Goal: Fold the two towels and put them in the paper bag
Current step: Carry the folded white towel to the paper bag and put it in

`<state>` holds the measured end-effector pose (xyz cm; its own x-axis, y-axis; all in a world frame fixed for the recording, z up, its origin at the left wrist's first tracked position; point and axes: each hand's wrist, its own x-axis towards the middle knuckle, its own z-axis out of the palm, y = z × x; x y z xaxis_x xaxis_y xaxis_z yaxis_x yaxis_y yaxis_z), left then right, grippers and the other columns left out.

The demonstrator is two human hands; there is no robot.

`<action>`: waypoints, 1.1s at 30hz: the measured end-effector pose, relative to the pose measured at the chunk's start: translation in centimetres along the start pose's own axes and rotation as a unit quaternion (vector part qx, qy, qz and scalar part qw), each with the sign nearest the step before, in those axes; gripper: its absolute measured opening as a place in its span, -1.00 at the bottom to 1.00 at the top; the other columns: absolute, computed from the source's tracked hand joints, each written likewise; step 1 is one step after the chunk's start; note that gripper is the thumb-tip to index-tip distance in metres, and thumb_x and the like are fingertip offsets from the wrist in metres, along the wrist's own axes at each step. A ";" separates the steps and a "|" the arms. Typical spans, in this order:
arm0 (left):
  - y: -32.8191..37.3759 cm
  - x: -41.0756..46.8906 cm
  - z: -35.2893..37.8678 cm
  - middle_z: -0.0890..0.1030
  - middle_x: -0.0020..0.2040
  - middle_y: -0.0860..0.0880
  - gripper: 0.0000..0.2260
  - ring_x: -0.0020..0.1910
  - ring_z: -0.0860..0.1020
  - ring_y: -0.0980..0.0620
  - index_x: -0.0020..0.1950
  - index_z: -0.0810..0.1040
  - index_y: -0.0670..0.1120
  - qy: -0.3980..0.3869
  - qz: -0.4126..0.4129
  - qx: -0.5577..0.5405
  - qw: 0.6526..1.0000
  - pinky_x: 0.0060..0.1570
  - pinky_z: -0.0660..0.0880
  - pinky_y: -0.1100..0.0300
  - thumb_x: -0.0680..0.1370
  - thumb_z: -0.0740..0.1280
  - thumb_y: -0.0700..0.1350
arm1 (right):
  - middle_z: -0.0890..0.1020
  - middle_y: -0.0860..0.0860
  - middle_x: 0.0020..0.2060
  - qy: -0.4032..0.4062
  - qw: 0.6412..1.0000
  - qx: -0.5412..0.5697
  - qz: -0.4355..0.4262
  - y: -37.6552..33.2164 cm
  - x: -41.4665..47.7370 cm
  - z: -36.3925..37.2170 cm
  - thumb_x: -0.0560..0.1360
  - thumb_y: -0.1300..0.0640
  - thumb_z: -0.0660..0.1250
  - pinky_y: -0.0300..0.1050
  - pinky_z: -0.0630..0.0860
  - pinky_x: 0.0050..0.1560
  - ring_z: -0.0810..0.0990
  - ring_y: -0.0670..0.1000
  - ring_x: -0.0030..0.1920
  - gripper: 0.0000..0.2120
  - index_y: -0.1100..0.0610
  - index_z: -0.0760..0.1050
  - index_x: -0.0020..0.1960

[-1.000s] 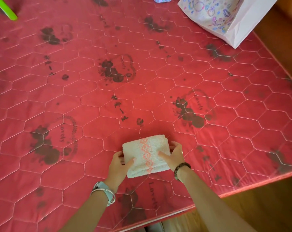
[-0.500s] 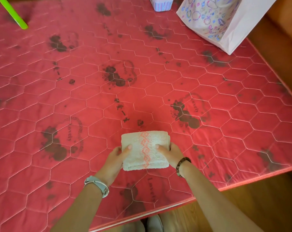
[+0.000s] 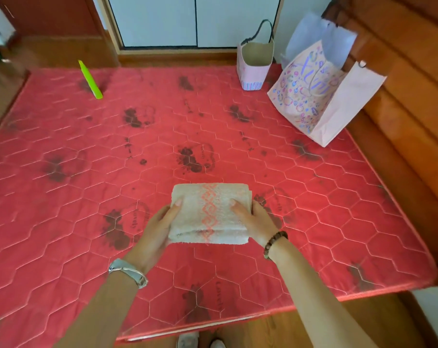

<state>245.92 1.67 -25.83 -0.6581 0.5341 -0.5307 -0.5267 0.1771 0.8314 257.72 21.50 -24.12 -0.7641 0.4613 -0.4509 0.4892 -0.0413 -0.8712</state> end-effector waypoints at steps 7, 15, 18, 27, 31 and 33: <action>7.5 -7.0 1.2 0.70 0.16 0.03 -0.66 0.13 0.67 0.05 0.25 0.52 0.04 -0.017 0.042 -0.019 0.999 -0.06 0.61 0.21 0.53 0.35 0.14 | 0.65 -0.03 0.10 0.009 0.999 0.009 -0.030 -7.8 -5.1 -1.0 0.52 -0.19 0.31 0.00 0.56 0.18 0.63 -0.03 0.10 -0.61 0.04 0.51 0.22; 12.0 -14.5 -1.2 0.71 0.13 -0.10 -0.62 0.04 0.71 -0.03 0.32 0.50 -0.11 -0.001 0.074 -0.024 0.997 -0.15 0.63 0.21 0.52 0.42 -0.08 | 0.65 -0.05 0.06 -0.020 0.999 -0.017 -0.038 -13.5 -10.4 1.5 0.55 -0.19 0.26 -0.14 0.57 -0.03 0.63 -0.08 0.04 -0.67 0.00 0.53 0.16; 12.6 -16.8 -2.8 0.71 0.11 -0.14 -0.64 0.04 0.71 -0.07 0.33 0.50 -0.16 0.011 0.073 -0.034 0.997 -0.14 0.63 0.20 0.54 0.40 -0.18 | 0.64 -0.05 0.05 -0.050 0.997 -0.046 -0.040 -15.1 -11.8 2.8 0.54 -0.23 0.25 -0.16 0.54 -0.07 0.61 -0.04 0.08 -0.66 -0.03 0.53 0.14; 12.8 -23.2 -10.0 0.72 0.06 -0.18 -0.69 -0.07 0.72 -0.01 0.27 0.56 -0.20 0.074 0.087 -0.086 0.990 -0.20 0.63 0.23 0.53 0.40 -0.22 | 0.59 0.12 0.14 -0.158 0.979 -0.110 -0.060 -19.3 -13.5 9.7 0.55 -0.19 0.25 -0.25 0.55 -0.14 0.55 -0.16 0.04 -0.55 0.14 0.49 0.24; 12.3 -26.9 -14.3 0.71 0.10 -0.19 -0.64 -0.04 0.72 -0.05 0.25 0.57 -0.20 0.106 0.095 -0.122 0.982 -0.16 0.65 0.20 0.47 0.45 -0.17 | 0.49 0.28 0.29 -0.187 0.969 -0.141 -0.077 -20.8 -14.9 14.8 0.45 -0.32 0.30 0.03 0.63 0.08 0.58 0.13 0.22 -0.39 0.15 0.50 0.23; 11.8 -29.0 -16.8 0.69 0.13 -0.21 -0.59 0.01 0.71 -0.07 0.25 0.57 -0.21 0.119 0.096 -0.144 0.978 -0.11 0.66 0.16 0.43 0.47 -0.14 | 0.46 0.32 0.30 -0.210 0.962 -0.158 -0.080 -21.3 -15.9 17.9 0.40 -0.38 0.31 0.10 0.63 0.09 0.57 0.22 0.22 -0.29 0.18 0.48 0.26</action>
<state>249.75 -25.65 -3.39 -0.8485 0.3215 -0.4203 -0.4877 -0.1668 0.8569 251.88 -0.83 -1.87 -0.9100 0.0388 -0.4127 0.4044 0.3017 -0.8634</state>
